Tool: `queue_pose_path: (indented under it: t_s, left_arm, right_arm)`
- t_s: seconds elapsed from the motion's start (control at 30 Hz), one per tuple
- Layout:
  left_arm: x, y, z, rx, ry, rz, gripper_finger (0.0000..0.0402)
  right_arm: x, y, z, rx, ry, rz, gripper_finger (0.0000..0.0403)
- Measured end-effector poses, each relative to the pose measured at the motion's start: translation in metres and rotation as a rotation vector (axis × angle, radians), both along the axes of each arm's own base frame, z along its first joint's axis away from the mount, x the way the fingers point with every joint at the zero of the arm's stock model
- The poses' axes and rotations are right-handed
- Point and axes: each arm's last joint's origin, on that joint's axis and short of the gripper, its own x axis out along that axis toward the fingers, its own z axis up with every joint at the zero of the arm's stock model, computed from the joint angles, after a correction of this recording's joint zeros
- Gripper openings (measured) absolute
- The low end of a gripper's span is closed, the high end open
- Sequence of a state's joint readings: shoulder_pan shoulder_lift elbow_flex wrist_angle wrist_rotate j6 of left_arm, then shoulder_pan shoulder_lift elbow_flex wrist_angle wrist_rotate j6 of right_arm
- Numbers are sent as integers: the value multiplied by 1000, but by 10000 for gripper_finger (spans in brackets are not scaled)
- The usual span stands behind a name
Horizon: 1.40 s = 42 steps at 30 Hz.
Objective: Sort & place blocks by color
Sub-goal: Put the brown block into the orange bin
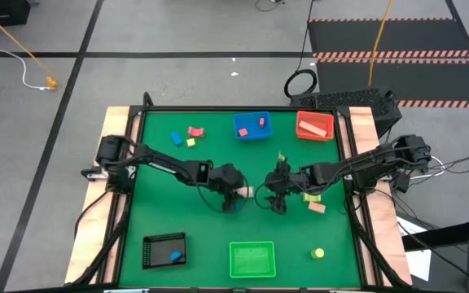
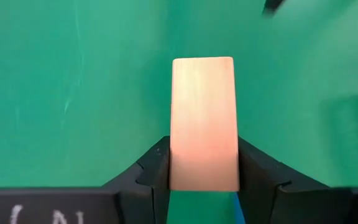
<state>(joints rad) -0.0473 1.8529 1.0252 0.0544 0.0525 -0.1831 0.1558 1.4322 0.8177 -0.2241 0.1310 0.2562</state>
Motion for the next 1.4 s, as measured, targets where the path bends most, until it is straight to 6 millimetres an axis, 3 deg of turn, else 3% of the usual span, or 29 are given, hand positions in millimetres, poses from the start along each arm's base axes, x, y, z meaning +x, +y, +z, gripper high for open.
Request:
queue_pose_path:
  t_s: [0.23,0.47,0.7,0.97,1.4]
  left_arm:
    - [-5,-14,38,54,-139,20,134]
    - [-4,-32,52,108,-259,-24,134]
    - [-4,-38,55,154,-294,-7,134]
    - [-4,-38,54,151,-282,3,134]
    - [-7,-41,50,117,-220,10,134]
  right_arm:
    - [10,4,9,-71,-139,116,286]
    - [22,6,25,-84,-344,137,286]
    - [24,7,27,-67,-377,128,270]
    - [23,7,26,-52,-363,120,157]
    - [23,8,25,10,-355,123,167]
